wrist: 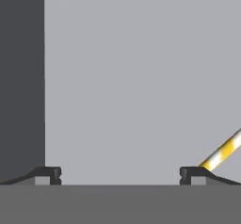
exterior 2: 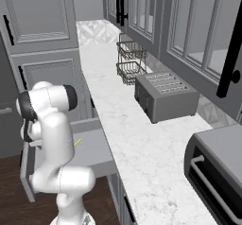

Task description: Take a straw from the drawer in front and place it inside the glass cup on the dining counter.

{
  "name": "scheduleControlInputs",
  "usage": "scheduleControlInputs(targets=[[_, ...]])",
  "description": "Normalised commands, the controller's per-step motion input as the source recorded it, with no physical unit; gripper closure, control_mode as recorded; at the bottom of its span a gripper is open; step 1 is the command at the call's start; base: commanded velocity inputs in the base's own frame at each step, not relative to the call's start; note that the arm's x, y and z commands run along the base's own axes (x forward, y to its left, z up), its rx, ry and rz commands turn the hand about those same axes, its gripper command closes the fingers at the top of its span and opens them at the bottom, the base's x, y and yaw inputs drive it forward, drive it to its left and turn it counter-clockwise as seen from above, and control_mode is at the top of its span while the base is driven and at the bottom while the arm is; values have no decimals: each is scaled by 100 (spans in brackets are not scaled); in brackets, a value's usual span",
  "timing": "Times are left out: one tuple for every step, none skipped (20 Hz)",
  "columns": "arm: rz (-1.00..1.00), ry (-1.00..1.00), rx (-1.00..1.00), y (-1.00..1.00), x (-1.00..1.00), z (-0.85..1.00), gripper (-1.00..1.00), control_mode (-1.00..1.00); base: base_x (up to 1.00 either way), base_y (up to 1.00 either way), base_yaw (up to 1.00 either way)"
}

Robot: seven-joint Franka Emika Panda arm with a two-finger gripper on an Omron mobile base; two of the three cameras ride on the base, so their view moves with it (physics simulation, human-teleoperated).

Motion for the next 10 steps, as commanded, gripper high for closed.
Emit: scheduleControlInputs(targets=[[-20,0,-3,-29,27,34,-100,-100,0,0,0],[-21,0,-3,-36,37,36,-100,-100,0,0,0],[-21,0,-4,-41,43,32,-100,-100,0,0,0],[-21,0,-4,-50,42,28,-100,-100,0,0,0],[-21,0,-5,-58,43,23,-100,-100,0,0,0],[-21,0,-5,-62,40,16,-100,-100,0,0,0],[-20,0,-3,-67,43,6,-100,-100,0,0,0],[-20,0,-3,-66,46,0,-100,-100,0,0,0],[-19,0,-4,-65,46,0,-100,-100,0,0,0],[-18,0,-3,-61,45,0,-100,-100,0,0,0]])
